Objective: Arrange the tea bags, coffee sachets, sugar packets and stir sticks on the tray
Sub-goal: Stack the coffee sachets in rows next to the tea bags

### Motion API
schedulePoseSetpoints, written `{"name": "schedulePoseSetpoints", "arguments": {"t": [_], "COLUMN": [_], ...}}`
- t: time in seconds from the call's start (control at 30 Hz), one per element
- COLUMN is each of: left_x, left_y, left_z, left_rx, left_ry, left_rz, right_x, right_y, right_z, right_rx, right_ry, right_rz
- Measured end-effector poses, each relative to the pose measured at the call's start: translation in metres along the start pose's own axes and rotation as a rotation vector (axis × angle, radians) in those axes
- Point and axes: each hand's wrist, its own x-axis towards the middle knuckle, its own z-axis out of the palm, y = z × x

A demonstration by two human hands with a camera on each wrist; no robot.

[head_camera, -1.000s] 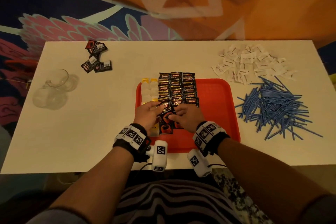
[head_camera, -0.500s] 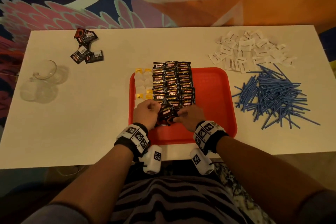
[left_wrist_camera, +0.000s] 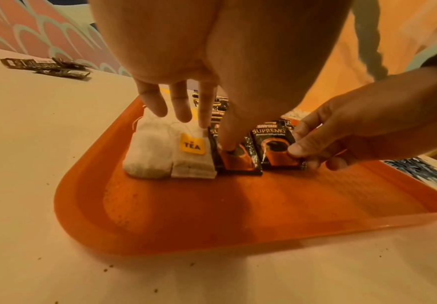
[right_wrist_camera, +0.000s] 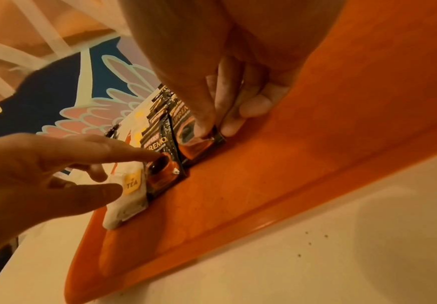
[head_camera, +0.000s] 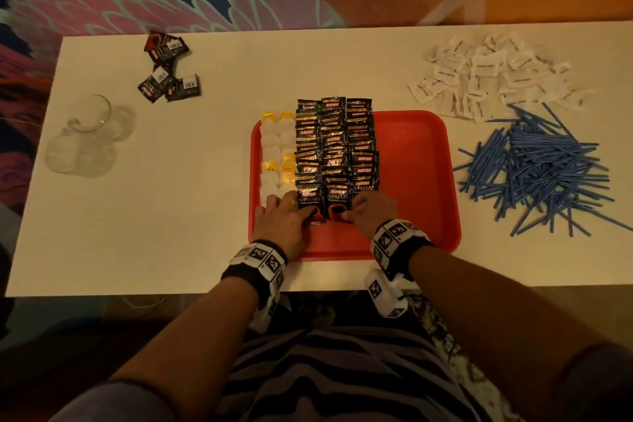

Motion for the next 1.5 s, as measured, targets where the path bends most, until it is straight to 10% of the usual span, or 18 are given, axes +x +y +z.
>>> {"name": "schedulePoseSetpoints", "arguments": {"t": [0.67,1.5], "left_x": [0.003,0.007], "left_y": [-0.001,0.035], "left_z": [0.002,0.009], "left_rx": [-0.047,0.079], "left_ry": [0.033,0.010], "left_rz": [-0.009,0.147], "right_x": [-0.002,0.014], "right_y": [0.007,0.031], "right_z": [0.004,-0.010], "right_rx": [0.069,0.068], "right_ry": [0.055,0.158], "right_rz": [-0.153,0.037]}}
